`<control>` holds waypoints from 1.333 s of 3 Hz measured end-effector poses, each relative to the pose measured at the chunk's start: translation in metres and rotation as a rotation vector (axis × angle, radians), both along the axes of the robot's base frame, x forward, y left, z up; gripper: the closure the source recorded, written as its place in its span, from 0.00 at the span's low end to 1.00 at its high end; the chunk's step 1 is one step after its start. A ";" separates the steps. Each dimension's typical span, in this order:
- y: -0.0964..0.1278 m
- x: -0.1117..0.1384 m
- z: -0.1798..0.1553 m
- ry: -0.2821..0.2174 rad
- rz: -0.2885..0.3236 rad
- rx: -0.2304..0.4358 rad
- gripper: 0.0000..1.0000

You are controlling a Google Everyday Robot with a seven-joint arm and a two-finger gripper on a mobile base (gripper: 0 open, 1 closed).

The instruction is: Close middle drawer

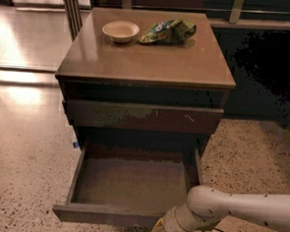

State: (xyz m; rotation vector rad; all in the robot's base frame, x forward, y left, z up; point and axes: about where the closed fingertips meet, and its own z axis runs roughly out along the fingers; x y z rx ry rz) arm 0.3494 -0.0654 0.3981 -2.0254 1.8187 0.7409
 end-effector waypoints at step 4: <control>-0.018 0.056 0.008 -0.159 -0.128 -0.075 1.00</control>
Offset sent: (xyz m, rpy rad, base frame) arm 0.1097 -0.0416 0.0396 -0.1197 -0.3342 -0.2674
